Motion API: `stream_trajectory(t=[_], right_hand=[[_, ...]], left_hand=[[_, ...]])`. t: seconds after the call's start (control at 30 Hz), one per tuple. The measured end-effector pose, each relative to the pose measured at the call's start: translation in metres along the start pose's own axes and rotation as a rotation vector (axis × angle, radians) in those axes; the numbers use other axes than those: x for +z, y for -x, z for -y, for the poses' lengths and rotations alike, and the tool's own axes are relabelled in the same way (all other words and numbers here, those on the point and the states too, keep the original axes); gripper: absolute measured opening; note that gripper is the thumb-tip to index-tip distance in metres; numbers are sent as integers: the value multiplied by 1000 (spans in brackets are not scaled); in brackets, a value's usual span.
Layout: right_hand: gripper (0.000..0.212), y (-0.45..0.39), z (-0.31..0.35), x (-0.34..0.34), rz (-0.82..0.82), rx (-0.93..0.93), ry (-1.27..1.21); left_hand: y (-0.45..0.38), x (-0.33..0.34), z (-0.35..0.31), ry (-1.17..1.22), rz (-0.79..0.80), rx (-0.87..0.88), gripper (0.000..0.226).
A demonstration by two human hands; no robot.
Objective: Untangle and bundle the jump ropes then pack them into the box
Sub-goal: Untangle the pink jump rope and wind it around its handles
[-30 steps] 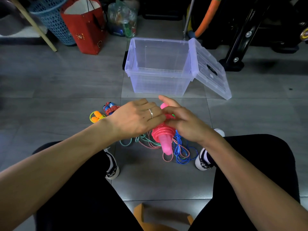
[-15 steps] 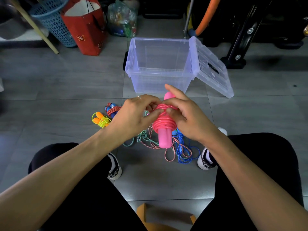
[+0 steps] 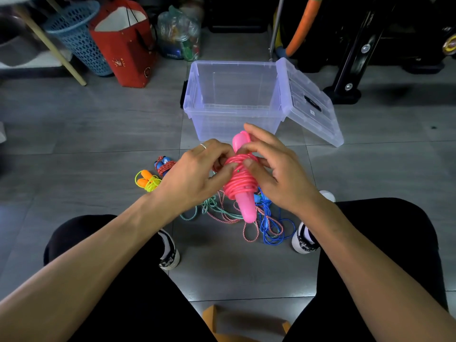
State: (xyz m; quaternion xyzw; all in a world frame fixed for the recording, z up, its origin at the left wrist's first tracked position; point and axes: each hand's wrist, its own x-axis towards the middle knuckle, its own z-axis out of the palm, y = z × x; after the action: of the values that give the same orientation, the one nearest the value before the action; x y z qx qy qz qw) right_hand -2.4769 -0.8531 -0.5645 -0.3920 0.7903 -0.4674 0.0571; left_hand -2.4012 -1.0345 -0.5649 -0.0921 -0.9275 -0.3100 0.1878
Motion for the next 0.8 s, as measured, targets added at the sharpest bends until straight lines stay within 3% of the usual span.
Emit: stream_trajectory(t=[0.17,0.37,0.63,0.8], right_hand=[[29,0,5,3,-15,-98,218],[24,-1,9,15,-18,33,120],[35,-9,14,-3,237,252,-102],[21,-7,11,-4,277,154,80]], left_hand=[[2,0,1,-18,-10,79,12],[2,-2,0,-18,-53,69,12],[3,-2,-8,-37,-97,40,9],[5,-4,-5,-90,-54,114,14]])
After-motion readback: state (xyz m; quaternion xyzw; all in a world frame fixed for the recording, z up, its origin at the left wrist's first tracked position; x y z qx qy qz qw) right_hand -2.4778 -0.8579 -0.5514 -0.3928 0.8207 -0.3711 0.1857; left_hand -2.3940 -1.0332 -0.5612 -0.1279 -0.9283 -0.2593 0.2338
